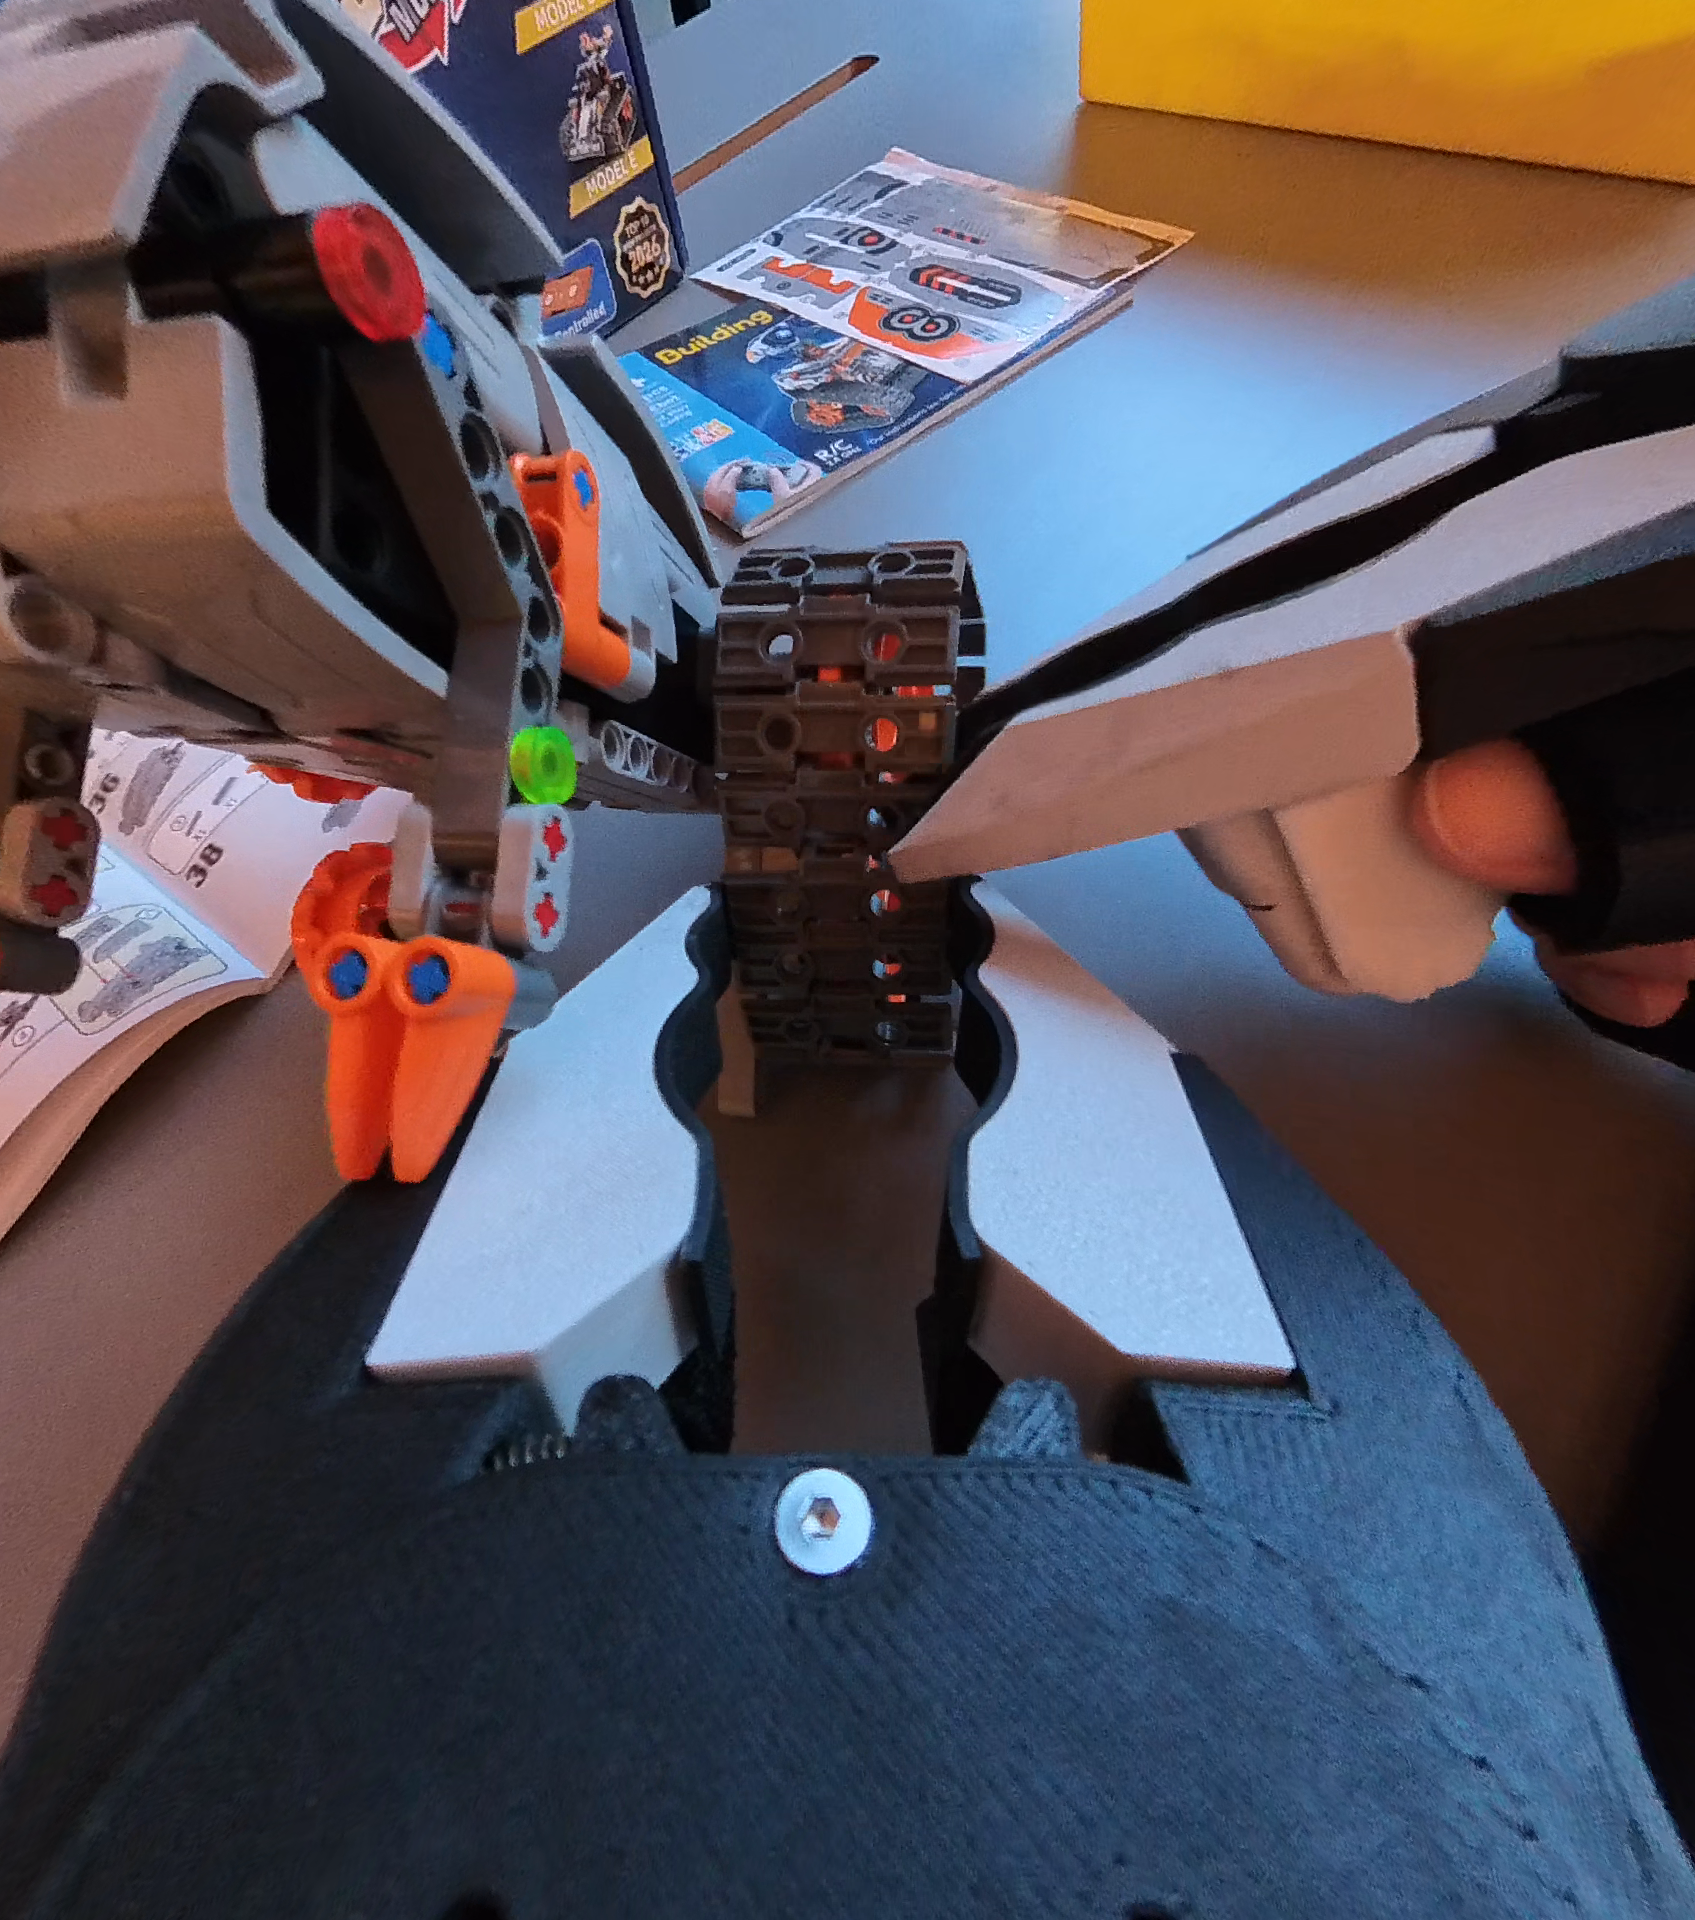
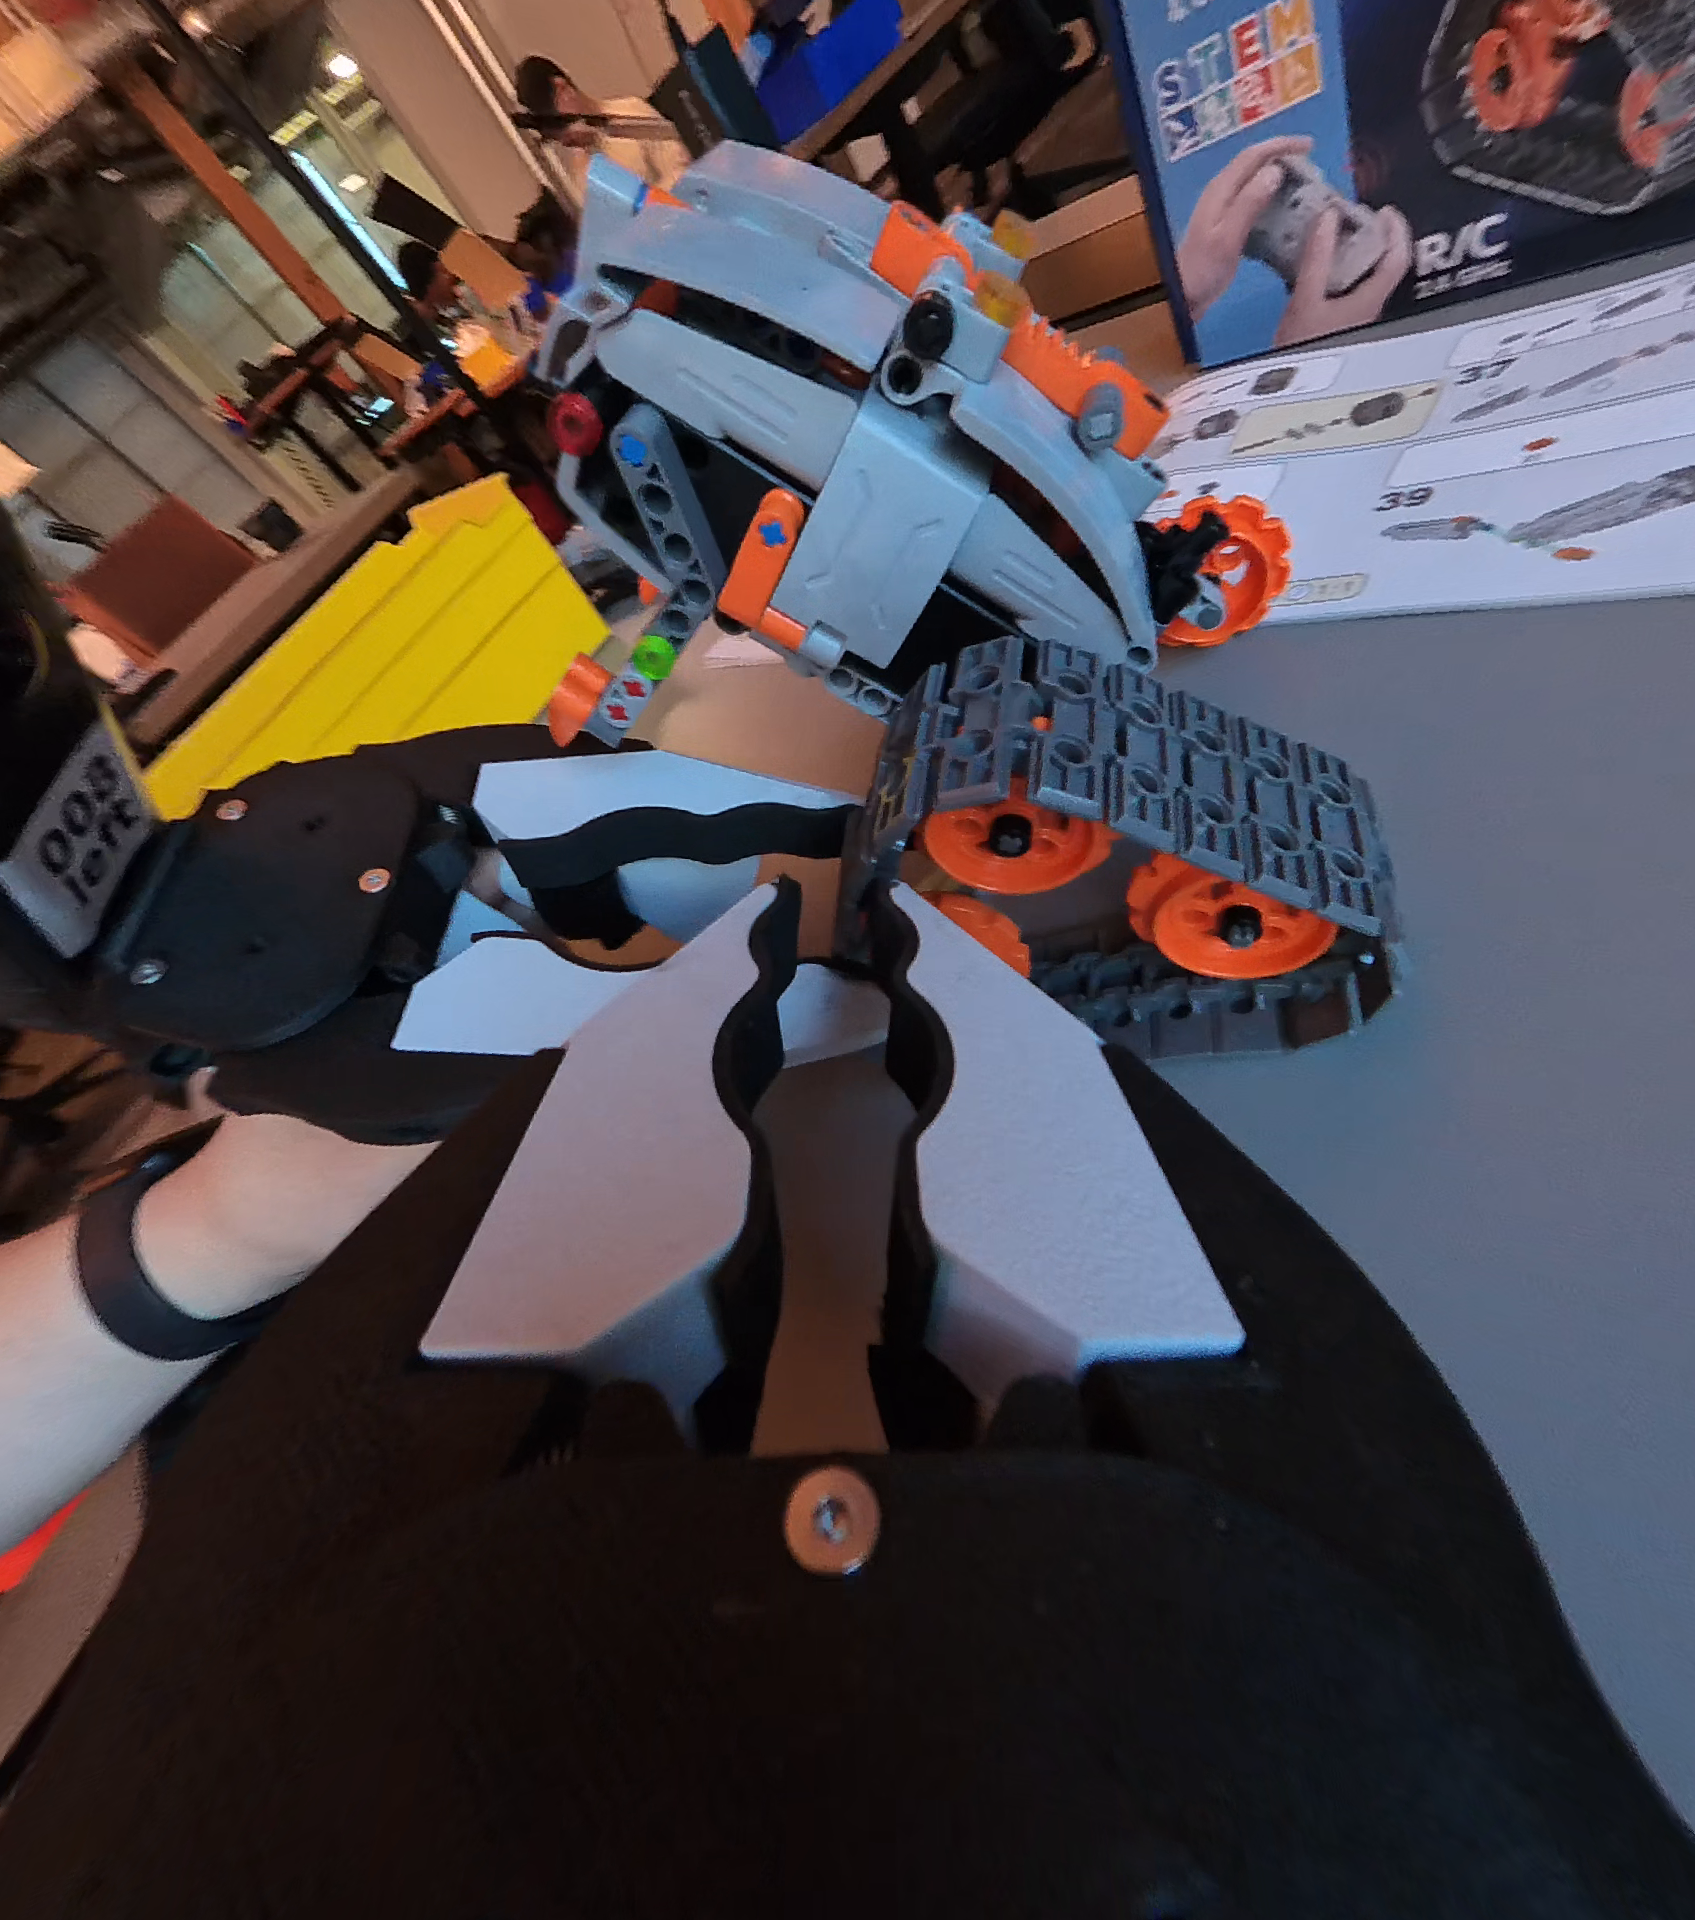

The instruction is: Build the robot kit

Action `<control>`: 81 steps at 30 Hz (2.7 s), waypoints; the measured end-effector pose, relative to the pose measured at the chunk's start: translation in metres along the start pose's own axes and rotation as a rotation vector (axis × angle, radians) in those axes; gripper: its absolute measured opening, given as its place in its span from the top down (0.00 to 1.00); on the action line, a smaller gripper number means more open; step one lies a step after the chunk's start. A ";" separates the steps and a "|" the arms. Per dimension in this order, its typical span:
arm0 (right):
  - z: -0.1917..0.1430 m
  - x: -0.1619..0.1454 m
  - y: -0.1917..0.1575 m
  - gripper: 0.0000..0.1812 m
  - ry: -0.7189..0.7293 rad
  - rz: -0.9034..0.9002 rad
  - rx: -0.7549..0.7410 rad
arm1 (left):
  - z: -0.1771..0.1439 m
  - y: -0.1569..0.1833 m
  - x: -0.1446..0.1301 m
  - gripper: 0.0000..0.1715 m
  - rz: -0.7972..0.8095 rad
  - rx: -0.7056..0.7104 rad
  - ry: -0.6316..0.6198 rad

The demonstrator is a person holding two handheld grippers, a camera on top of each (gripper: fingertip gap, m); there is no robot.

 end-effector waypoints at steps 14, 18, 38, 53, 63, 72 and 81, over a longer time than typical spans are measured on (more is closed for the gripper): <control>0.000 0.005 0.018 0.90 0.016 0.126 -0.033 | 0.013 0.004 0.006 0.76 0.007 0.003 0.002; 0.000 0.006 0.020 0.97 0.006 0.130 -0.067 | 0.015 0.003 0.008 0.76 0.006 0.003 0.003; -0.003 0.003 0.025 0.99 -0.013 0.184 0.082 | 0.015 0.003 0.008 0.76 0.043 0.003 -0.001; -0.005 -0.004 0.028 0.99 0.036 0.219 0.136 | 0.018 0.011 0.006 0.80 0.137 0.066 0.021; -0.010 -0.006 0.030 0.99 0.050 0.223 0.163 | 0.013 0.008 -0.001 0.76 0.220 -0.052 -0.037; -0.012 -0.004 0.028 0.97 0.046 0.190 0.118 | 0.011 0.003 0.001 0.76 0.225 -0.086 -0.022; -0.011 -0.003 0.032 0.94 0.097 0.299 0.098 | 0.011 0.000 0.000 0.76 0.193 -0.082 -0.008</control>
Point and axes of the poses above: each gripper's, where its closed fingertips meet, z out along the fingers, x out of its top, y = z × x across the jaws, the point moved 10 cm from there along -z, back along the fingers, and after that the axes turned 12 degrees about -z, right-handed, at the moved point
